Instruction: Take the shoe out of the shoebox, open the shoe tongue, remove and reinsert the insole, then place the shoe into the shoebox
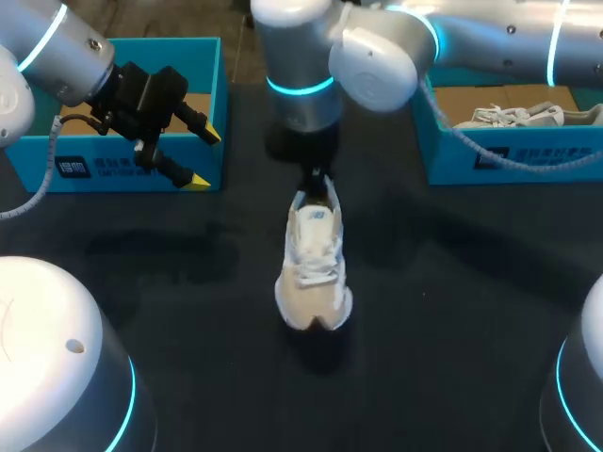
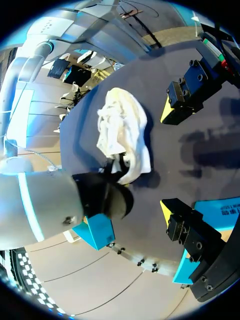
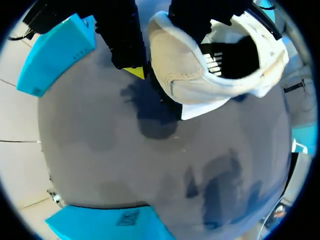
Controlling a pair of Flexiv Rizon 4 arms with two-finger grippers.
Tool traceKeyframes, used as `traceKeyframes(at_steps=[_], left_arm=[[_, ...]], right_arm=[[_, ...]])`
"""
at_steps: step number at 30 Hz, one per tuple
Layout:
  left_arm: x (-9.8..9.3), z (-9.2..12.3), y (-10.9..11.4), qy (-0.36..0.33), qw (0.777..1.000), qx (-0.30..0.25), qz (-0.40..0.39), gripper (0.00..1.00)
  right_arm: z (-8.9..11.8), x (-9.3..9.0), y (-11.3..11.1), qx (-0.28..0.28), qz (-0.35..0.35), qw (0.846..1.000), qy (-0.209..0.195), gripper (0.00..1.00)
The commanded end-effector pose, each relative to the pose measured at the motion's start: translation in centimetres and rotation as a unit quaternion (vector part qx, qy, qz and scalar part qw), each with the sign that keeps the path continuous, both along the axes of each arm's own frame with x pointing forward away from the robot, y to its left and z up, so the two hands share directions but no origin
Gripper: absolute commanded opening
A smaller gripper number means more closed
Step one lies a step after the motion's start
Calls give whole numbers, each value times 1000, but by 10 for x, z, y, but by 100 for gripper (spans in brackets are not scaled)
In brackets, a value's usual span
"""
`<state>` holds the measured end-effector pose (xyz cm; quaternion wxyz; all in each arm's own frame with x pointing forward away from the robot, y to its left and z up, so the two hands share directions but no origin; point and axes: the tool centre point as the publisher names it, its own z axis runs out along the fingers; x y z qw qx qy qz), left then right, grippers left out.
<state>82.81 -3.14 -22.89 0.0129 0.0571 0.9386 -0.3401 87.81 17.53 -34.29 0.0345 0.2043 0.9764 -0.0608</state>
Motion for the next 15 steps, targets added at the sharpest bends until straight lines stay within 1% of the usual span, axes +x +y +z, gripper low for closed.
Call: traceKeyframes(at_steps=[1, 2, 5, 6, 11, 12, 15], left_arm=[[0, 0, 1, 0, 1000, 2, 0, 100], [0, 0, 1, 0, 1000, 2, 0, 100], [0, 0, 1, 0, 1000, 2, 0, 100], [0, 0, 1, 0, 1000, 2, 0, 100], [0, 0, 1, 0, 1000, 2, 0, 100], [0, 0, 1, 0, 1000, 2, 0, 100], [0, 0, 1, 0, 1000, 2, 0, 100]], right_arm=[[69, -14, -2, -19, 5, 1000, -21, 0], [76, -13, -4, -16, -2, 1000, -14, 0], [94, -11, -9, -11, -10, 1000, -11, 0], [101, -10, -11, -13, -8, 1000, -17, 0], [141, -6, -27, 11, -27, 999, -40, 0], [147, -5, -31, 8, -27, 998, -48, 0], [159, 0, -41, 1, -31, 998, -53, 0]])
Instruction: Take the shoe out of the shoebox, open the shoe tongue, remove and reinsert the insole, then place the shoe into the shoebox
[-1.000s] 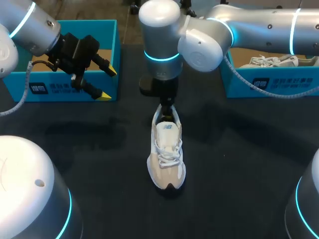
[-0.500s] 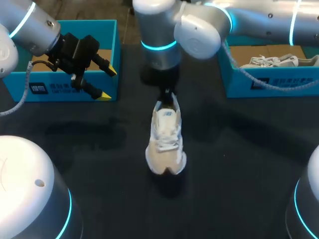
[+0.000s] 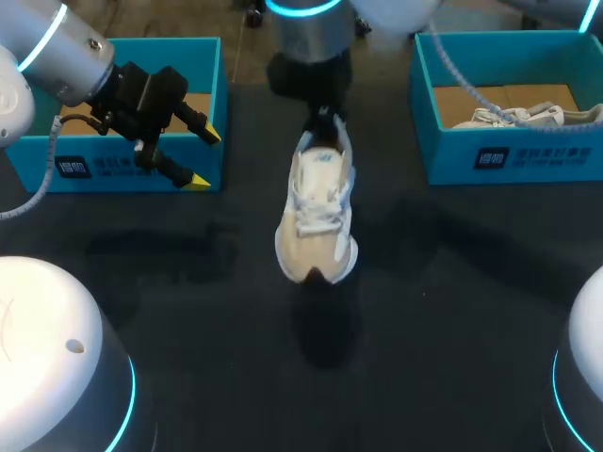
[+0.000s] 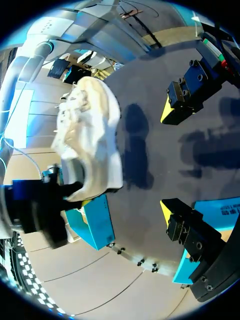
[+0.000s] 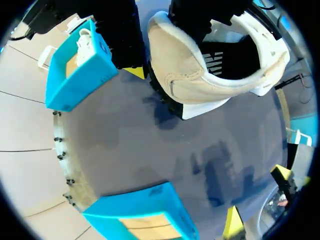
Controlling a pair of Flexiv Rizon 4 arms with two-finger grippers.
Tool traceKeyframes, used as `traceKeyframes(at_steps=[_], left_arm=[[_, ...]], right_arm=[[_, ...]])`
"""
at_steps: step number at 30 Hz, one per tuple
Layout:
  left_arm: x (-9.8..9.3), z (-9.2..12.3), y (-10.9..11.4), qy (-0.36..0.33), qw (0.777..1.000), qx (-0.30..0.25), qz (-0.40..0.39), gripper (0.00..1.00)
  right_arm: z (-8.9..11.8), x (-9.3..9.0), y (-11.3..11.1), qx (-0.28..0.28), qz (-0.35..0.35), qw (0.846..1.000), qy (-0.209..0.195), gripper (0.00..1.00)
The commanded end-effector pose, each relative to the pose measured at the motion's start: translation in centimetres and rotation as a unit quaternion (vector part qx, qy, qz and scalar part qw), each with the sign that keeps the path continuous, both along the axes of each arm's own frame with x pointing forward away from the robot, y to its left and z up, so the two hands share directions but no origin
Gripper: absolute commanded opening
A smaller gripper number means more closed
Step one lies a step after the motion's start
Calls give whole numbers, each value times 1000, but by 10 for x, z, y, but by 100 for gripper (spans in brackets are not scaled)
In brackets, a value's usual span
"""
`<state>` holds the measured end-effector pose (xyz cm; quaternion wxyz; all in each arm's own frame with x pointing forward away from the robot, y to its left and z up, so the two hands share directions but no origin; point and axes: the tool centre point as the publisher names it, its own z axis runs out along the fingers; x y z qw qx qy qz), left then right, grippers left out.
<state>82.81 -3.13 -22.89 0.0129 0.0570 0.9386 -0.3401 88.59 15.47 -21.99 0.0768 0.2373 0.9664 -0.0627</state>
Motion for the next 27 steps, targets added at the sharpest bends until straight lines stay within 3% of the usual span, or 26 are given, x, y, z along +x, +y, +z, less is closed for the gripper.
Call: traceKeyframes(at_steps=[1, 9, 27], left_arm=[[0, 1, 0, 0, 1000, 2, -1, 100], [0, 1, 0, 0, 1000, 2, -1, 100], [0, 1, 0, 0, 1000, 2, -1, 100]], right_arm=[[40, -7, -24, 8, 2, 1000, -12, 0], [55, 1, -48, 17, -21, 999, -25, 0], [55, 1, -48, 17, -21, 999, -25, 0]])
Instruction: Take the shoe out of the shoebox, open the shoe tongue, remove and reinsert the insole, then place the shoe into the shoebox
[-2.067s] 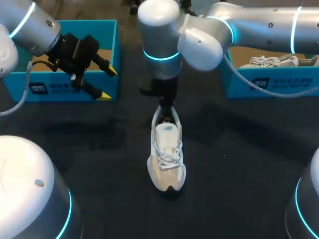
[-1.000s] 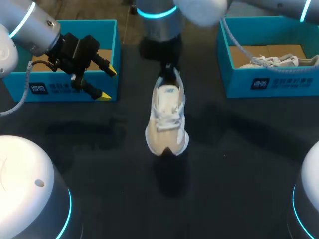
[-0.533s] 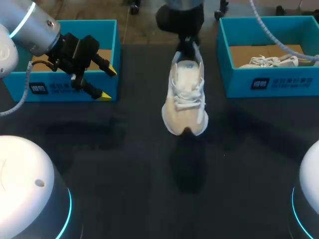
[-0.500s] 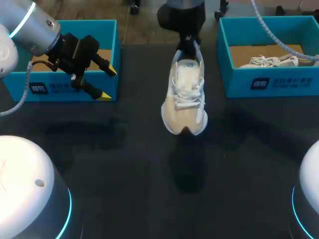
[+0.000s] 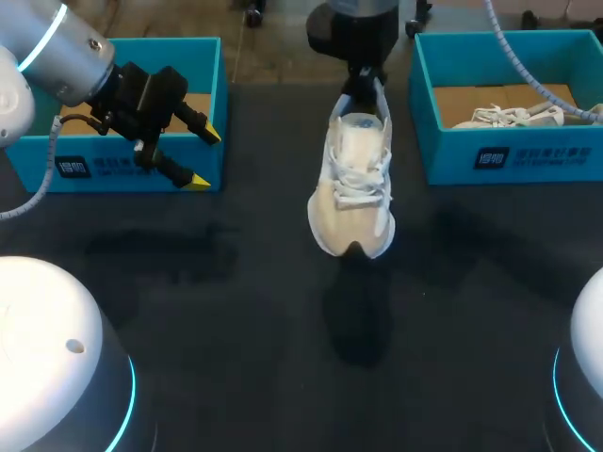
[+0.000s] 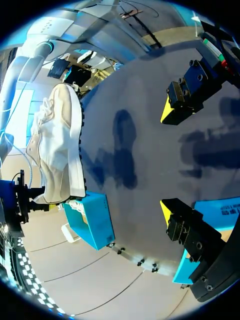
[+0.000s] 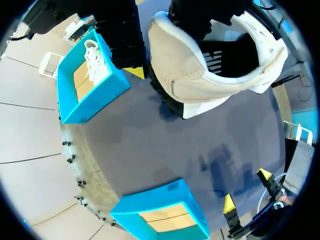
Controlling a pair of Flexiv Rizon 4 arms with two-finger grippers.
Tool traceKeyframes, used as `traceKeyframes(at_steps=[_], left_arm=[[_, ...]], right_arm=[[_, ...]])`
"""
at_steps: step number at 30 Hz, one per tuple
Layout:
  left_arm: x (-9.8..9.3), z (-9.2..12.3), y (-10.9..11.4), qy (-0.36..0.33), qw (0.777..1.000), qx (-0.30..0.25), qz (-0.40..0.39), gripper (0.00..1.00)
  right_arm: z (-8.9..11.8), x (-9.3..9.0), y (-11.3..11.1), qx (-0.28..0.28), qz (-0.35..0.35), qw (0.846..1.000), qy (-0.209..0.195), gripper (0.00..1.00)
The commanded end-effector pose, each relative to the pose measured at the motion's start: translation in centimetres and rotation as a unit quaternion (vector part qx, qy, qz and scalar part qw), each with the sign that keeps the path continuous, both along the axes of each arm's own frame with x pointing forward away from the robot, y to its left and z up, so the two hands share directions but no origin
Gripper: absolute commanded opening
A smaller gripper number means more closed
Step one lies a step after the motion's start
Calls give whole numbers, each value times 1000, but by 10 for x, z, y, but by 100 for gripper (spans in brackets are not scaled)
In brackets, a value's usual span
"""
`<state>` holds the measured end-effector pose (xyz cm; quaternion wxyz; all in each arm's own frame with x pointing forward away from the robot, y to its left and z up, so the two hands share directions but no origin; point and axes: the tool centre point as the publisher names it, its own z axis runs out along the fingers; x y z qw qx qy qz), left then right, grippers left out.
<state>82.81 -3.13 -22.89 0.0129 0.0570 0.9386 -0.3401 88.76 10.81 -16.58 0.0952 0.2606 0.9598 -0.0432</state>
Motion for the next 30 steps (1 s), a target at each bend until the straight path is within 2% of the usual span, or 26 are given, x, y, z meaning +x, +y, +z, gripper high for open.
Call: traceKeyframes(at_steps=[1, 5, 7, 8, 9, 15, 19, 26, 30], left_arm=[[0, 1, 0, 0, 1000, 2, -1, 100], [0, 1, 0, 0, 1000, 2, -1, 100], [0, 1, 0, 0, 1000, 2, -1, 100], [0, 1, 0, 0, 1000, 2, -1, 100], [0, 1, 0, 0, 1000, 2, -1, 100], [0, 1, 0, 0, 1000, 2, -1, 100], [0, 1, 0, 0, 1000, 2, -1, 100], [0, 1, 0, 0, 1000, 2, -1, 100], [0, 1, 0, 0, 1000, 2, -1, 100]], right_arm=[[1, -1, -1, 2, 0, 1000, 0, 0], [8, 14, -35, 14, 16, 999, -28, 0], [11, 25, -55, 3, 40, 999, -24, 0], [11, 25, -55, 3, 40, 999, -24, 0], [13, 38, -73, -1, 61, 998, -23, 0], [13, 75, -125, 0, 95, 995, -11, 0], [17, 95, -153, 0, 122, 992, -18, 0], [32, 121, -211, -9, 127, 991, -26, 0], [41, 128, -228, -9, 135, 990, -23, 0]])
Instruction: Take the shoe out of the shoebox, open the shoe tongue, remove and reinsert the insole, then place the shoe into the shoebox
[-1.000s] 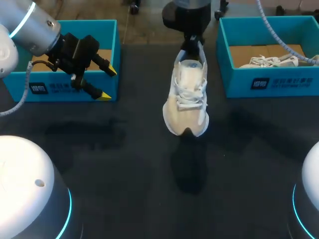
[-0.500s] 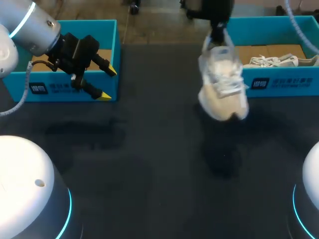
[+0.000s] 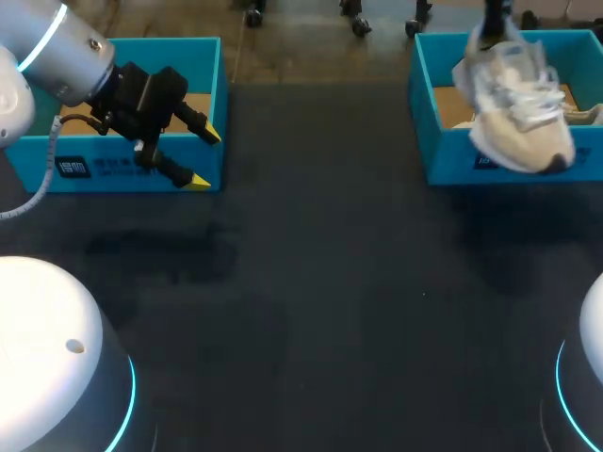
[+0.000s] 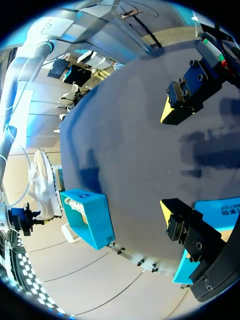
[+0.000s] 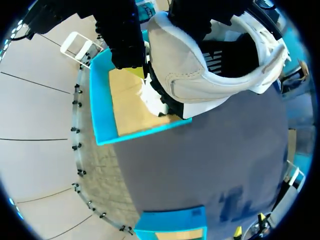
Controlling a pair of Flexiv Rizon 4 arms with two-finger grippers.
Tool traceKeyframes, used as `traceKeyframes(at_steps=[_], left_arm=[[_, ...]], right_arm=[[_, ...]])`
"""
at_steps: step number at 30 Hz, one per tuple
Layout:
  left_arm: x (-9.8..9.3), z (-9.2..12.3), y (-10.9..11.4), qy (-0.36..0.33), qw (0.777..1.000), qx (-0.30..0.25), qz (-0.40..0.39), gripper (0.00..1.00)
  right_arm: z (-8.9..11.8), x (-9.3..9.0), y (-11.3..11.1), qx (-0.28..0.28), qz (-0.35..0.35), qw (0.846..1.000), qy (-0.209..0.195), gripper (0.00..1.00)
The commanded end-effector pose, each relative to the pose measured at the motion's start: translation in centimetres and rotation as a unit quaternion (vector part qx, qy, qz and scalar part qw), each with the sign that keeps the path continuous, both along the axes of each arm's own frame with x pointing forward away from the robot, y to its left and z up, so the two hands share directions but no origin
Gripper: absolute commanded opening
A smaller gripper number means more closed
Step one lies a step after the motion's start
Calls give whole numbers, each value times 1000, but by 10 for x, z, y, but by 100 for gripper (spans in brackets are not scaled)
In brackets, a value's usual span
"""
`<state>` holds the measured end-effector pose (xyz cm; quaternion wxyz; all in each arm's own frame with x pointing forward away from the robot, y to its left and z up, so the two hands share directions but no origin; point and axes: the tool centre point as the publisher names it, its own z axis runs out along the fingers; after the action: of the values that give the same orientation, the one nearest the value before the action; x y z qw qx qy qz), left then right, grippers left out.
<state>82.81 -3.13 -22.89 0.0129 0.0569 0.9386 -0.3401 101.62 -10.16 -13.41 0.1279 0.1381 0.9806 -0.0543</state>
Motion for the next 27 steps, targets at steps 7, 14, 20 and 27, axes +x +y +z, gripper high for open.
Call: traceKeyframes(at_steps=[7, 14, 20, 27], left_arm=[[0, 1, 0, 0, 1000, 2, -1, 100], [0, 1, 0, 0, 1000, 2, -1, 100], [0, 1, 0, 0, 1000, 2, -1, 100], [0, 1, 0, 0, 1000, 2, -1, 100]], right_arm=[[9, 0, -18, 20, 13, 1000, 1, 0], [9, 0, -18, 20, 13, 1000, 1, 0], [9, 0, -18, 20, 13, 1000, 1, 0], [-4, 29, -50, 12, 14, 999, 28, 0]])
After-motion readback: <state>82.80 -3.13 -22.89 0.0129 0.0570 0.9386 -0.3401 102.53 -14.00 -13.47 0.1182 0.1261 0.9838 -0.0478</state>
